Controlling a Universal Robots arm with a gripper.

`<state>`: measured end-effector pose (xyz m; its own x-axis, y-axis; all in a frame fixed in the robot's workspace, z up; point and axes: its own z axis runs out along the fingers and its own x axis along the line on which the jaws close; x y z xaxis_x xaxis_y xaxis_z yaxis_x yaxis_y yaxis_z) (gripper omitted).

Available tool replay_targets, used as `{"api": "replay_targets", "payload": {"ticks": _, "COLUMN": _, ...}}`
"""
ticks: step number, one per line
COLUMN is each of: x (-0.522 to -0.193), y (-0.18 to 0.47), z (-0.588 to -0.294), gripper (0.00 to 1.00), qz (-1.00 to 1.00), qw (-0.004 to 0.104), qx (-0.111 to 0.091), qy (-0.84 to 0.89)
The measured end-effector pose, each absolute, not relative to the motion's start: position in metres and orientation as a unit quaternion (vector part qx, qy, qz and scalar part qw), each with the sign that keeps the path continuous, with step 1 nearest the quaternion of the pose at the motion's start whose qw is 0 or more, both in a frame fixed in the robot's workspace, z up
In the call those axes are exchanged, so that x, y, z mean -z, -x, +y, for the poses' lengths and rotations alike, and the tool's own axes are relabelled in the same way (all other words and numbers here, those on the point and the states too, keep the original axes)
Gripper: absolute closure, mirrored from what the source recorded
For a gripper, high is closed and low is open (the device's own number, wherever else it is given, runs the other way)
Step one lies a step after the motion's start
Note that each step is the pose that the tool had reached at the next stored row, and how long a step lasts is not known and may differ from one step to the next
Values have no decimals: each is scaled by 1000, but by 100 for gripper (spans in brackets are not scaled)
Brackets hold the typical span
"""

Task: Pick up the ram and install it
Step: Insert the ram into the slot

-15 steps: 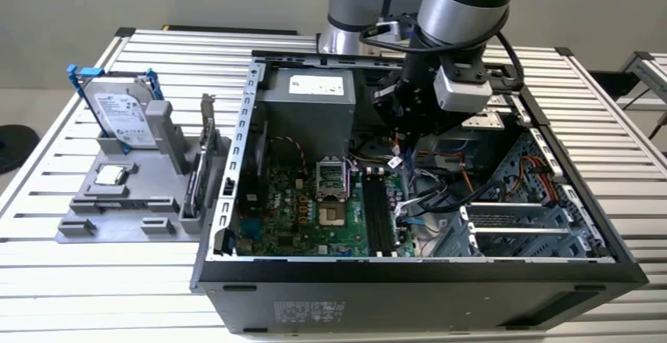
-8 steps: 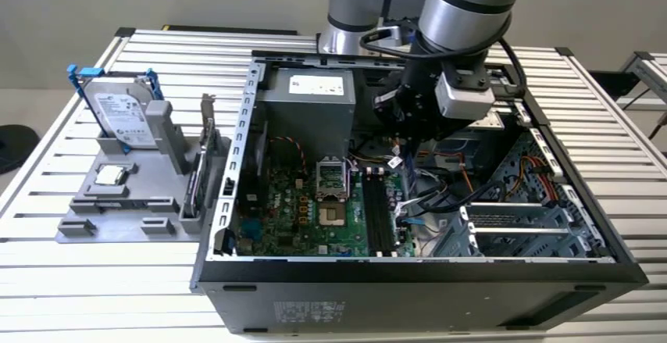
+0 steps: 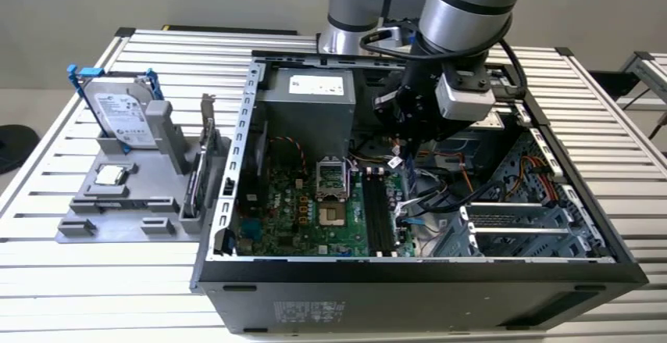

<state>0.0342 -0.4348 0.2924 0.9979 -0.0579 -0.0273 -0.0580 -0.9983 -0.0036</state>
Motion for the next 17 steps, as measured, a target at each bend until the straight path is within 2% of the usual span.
{"api": "replay_targets", "payload": {"ticks": 17, "x": -288, "y": -34, "z": -448, "gripper": 100, "qz": 28, "qw": 0, "qx": -14, "qy": 1000}}
